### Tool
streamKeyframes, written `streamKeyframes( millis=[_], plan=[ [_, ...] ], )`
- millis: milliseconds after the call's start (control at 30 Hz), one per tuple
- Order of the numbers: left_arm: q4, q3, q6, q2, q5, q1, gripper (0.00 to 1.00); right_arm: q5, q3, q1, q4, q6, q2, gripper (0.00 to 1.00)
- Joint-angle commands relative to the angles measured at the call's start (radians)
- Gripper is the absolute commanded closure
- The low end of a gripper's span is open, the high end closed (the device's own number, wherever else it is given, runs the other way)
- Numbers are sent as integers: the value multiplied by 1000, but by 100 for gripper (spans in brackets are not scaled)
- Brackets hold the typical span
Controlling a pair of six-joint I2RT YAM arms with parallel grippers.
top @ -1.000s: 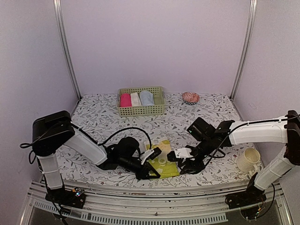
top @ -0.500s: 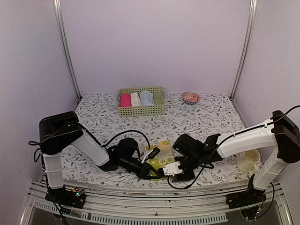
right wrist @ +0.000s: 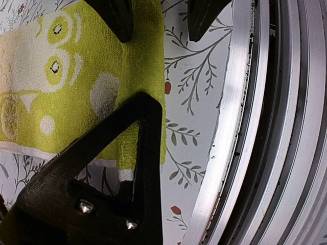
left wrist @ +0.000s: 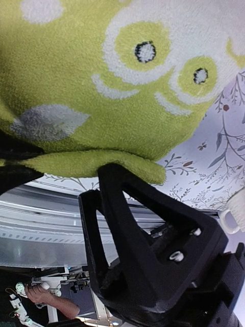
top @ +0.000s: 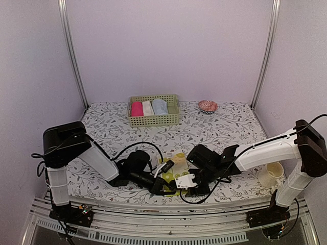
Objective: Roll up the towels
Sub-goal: Roll the towel at the center of the board.
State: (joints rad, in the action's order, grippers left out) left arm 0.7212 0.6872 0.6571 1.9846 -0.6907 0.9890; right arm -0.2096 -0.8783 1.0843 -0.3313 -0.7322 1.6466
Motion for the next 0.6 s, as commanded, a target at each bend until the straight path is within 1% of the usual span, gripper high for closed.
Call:
streamKeyframes(
  millis=[0, 167, 267, 333, 367, 400, 500, 567],
  plan=[
    [-23, -18, 9, 22, 10, -9, 100, -21, -36, -10, 11, 25, 34, 62],
    [-66, -23, 0, 1, 24, -11, 100, -149, -76, -93, -28, 38, 89, 74],
    [-103, -28, -15, -26, 47, -11, 99, -219, -103, -145, -61, 36, 127, 78],
    [-132, -27, -27, -56, 65, -11, 97, -270, -132, -169, -106, 18, 165, 80],
    [-148, -25, -32, -62, 74, -10, 95, -289, -148, -177, -126, 14, 185, 85],
    [-169, -25, -39, -75, 86, -10, 90, -312, -162, -184, -150, 8, 205, 87],
    [-217, -49, -55, -133, 155, -11, 78, -354, -197, -187, -214, -6, 258, 91],
    [-257, -77, -73, -189, 213, -11, 72, -368, -213, -188, -243, -14, 291, 93]
  ],
)
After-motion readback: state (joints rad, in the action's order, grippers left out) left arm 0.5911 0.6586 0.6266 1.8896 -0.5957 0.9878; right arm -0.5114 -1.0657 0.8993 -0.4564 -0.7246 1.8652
